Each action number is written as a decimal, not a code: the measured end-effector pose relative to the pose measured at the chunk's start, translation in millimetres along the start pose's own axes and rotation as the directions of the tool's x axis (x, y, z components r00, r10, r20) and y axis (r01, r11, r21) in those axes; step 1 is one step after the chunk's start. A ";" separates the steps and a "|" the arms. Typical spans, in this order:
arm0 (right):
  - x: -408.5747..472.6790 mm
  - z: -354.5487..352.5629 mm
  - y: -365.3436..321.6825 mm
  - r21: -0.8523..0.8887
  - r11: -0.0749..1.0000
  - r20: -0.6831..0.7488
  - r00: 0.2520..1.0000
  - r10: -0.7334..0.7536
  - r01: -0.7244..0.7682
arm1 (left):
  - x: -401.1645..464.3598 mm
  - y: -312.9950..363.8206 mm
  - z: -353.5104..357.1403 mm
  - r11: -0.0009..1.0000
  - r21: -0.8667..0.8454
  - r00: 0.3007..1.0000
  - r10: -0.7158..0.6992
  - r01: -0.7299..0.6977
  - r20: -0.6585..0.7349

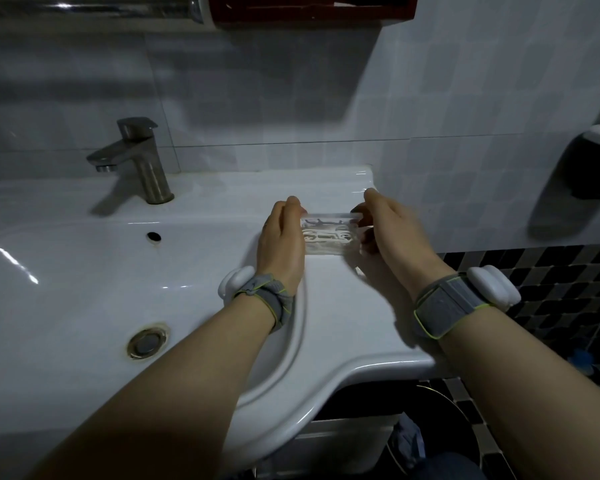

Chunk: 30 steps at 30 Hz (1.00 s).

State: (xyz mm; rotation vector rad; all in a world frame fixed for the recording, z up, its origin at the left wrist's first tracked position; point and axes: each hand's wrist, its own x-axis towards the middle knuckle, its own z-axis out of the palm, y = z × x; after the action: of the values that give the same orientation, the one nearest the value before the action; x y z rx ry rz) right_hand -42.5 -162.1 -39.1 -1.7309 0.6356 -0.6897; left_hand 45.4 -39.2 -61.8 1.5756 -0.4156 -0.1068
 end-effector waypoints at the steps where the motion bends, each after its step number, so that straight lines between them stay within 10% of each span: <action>1: -0.4 -0.1 0.4 -0.006 1.000 0.000 1.000 -0.010 0.010 | -0.3 -0.5 -0.4 1.000 0.008 1.000 0.004 -0.004 0.008; 30: -13.6 -3.2 -2.1 -0.108 0.983 0.196 0.972 -0.127 0.150 | 3.2 -10.7 -1.9 0.975 0.190 0.993 0.104 -0.112 0.051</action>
State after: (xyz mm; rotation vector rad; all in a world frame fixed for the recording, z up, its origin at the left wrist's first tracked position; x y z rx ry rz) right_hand -54.0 -153.9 -38.2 -1.9419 0.4365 -0.5836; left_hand 51.1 -38.5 -71.6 1.7393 -0.5559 -0.0151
